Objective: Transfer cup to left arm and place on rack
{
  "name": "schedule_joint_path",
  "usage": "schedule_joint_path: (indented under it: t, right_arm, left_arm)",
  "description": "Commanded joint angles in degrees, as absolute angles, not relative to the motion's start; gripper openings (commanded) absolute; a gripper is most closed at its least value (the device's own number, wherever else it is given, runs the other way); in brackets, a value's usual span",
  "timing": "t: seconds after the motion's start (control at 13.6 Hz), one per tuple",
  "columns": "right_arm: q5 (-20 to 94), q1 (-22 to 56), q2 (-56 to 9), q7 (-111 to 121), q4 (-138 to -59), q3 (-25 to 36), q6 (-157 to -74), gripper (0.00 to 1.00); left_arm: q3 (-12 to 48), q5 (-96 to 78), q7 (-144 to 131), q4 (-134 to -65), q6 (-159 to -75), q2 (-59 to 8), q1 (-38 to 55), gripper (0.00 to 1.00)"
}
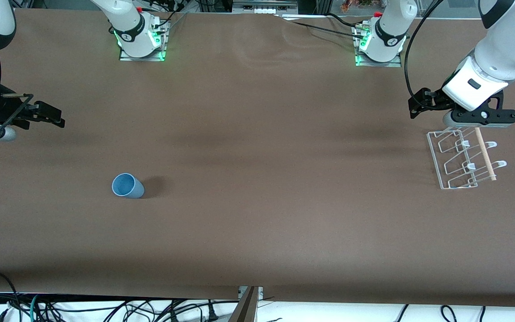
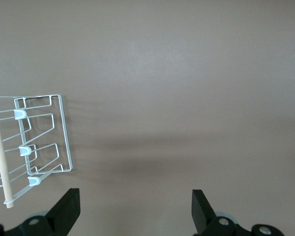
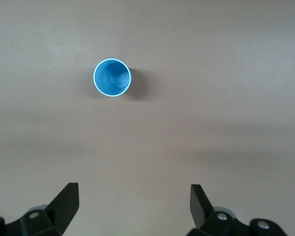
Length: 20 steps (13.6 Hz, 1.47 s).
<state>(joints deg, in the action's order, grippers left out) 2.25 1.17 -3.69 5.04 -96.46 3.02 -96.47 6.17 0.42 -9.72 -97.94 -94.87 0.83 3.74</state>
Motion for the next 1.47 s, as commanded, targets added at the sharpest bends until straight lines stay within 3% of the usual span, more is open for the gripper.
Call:
schedule_joint_path:
  t: [0.0,0.73,1.1,1.39]
  right_arm:
    - [1.49,1.05,-3.69,5.45,-95.98,2.64,-96.06,1.0]
    - [1.41,1.58,-5.26,5.19,-95.98,2.64,-96.15,0.99]
    - [1.15,2.28,-13.69,5.8,-95.98,2.64,-98.6,1.0]
    - [-4.11,4.91,-21.77,5.72,-95.98,2.72,-109.31,1.0]
  left_arm:
    - [6.68,2.02,-10.46,-96.33,-93.52,0.26,3.6,1.0]
    - [6.68,2.02,-10.37,-96.33,-93.52,0.26,3.52,1.0]
    - [6.86,2.02,-10.37,-96.33,-93.52,0.26,3.6,1.0]
    - [6.86,2.11,-10.46,-96.33,-93.52,0.26,3.6,1.0]
